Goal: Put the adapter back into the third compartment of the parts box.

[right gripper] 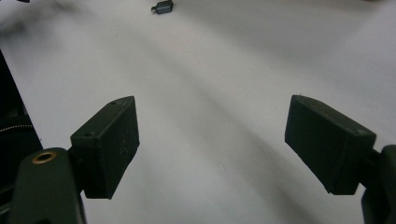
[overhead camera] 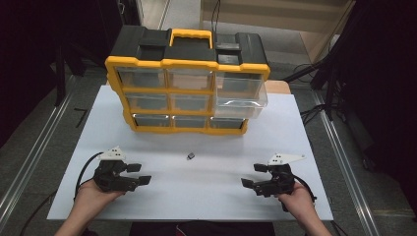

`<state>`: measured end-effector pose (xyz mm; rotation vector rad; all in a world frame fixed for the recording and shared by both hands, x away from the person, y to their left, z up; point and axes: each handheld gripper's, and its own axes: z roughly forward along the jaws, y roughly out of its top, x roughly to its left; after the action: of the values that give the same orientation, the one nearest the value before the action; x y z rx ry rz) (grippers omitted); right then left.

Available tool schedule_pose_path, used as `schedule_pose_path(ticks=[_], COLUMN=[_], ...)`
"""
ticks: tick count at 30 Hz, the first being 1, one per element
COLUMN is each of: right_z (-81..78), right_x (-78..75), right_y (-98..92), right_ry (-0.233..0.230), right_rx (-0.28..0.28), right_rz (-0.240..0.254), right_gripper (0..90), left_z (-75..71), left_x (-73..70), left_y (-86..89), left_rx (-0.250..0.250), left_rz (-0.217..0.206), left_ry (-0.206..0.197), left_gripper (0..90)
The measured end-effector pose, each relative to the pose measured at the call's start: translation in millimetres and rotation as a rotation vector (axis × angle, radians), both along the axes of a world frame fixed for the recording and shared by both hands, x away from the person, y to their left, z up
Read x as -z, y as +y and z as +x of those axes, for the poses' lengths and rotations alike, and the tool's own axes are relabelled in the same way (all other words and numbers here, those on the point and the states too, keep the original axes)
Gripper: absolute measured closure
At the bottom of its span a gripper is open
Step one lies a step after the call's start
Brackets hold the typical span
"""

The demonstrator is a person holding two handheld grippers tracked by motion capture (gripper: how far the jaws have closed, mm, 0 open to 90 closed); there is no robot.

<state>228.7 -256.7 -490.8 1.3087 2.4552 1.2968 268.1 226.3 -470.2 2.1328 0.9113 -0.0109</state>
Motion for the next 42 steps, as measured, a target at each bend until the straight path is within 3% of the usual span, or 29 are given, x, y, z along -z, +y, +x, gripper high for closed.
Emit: schedule_pose_path(ticks=[4,12,22,42], right_z=[0.0,0.6,0.5,1.2], right_x=[1.0,2.2,1.9,2.5], right_y=[0.7,1.4,1.8,1.6], right_ry=[0.007,0.018,0.021,0.032], right_rx=[-0.001,-0.010,-0.010,-0.011], right_rz=[-0.011,-0.039,-0.038,-0.033], right_gripper=[16.0,16.0,16.0,16.1], left_z=[-0.7,-2.7,-2.7,-1.3], left_x=[-1.2,-0.8,-2.8,-3.9], left_y=[-0.4,-2.6,-2.1,-1.6], left_rx=[0.011,0.011,0.020,0.009], left_rz=[-0.015,0.037,-0.004,-0.012], left_ry=[-0.009,-0.030,-0.031,-0.023], left_gripper=[32.9,31.7,31.7,31.7])
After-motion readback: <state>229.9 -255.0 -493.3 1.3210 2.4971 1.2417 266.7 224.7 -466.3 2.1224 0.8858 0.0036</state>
